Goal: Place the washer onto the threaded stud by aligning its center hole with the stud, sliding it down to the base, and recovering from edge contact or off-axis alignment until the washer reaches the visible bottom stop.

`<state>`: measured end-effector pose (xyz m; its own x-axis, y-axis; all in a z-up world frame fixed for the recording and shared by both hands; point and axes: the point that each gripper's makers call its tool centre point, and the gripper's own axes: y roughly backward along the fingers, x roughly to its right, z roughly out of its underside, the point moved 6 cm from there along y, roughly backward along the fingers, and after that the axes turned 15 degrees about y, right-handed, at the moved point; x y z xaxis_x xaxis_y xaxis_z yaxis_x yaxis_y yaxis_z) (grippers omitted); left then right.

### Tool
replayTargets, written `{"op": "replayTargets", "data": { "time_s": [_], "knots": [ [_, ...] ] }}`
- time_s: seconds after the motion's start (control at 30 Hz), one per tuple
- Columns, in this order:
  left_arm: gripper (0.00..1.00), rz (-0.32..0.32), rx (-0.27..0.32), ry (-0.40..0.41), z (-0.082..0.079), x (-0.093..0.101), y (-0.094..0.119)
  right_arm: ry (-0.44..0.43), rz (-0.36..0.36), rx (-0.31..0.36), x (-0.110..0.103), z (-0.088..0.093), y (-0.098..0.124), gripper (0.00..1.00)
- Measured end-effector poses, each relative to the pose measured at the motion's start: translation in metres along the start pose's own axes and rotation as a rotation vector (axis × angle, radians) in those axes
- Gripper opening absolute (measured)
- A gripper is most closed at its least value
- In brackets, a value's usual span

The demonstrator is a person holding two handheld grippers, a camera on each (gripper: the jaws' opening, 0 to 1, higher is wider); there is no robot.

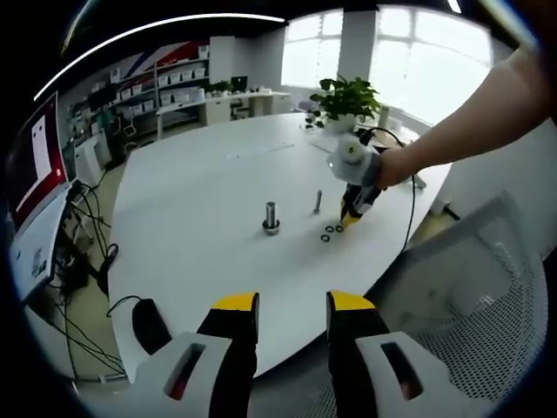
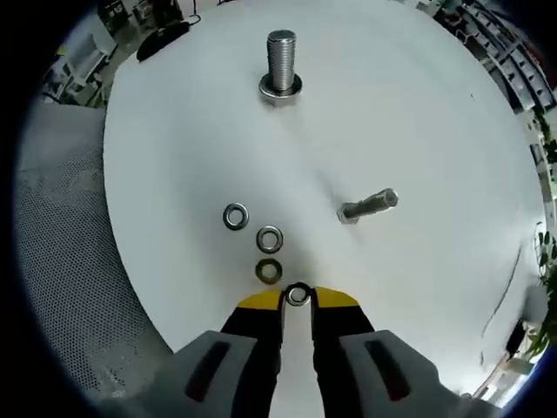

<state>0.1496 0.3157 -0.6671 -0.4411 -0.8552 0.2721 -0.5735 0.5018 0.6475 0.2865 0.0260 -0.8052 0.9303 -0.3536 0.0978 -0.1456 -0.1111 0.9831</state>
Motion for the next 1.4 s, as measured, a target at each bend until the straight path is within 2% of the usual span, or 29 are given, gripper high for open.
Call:
{"op": "replayTargets", "data": {
  "time_s": [0.1, 0.37, 0.63, 0.93, 1.23, 1.4],
  "knots": [
    [0.29, 0.000, 0.002, -0.001, -0.001, 0.000, 0.000, -0.011, 0.003, 0.022, 0.003, -0.002, 0.006, 0.14],
    [0.29, -0.002, -0.001, -0.001, 0.000, 0.000, -0.001, 0.032, 0.012, 0.040, 0.007, -0.012, 0.020, 0.14],
    [0.29, -0.011, 0.006, -0.001, -0.001, -0.001, 0.000, 0.040, 0.042, 0.078, 0.025, -0.019, 0.036, 0.14],
    [0.29, -0.012, 0.003, -0.002, -0.001, -0.002, 0.000, 0.059, 0.075, 0.111, 0.031, -0.030, 0.052, 0.14],
    [0.29, -0.012, 0.009, -0.001, -0.001, -0.002, 0.000, 0.101, 0.121, 0.154, 0.043, -0.045, 0.059, 0.14],
    [0.29, -0.012, 0.005, -0.003, -0.001, -0.002, 0.000, 0.111, 0.119, 0.144, 0.043, -0.049, 0.055, 0.14]
  ]
}}
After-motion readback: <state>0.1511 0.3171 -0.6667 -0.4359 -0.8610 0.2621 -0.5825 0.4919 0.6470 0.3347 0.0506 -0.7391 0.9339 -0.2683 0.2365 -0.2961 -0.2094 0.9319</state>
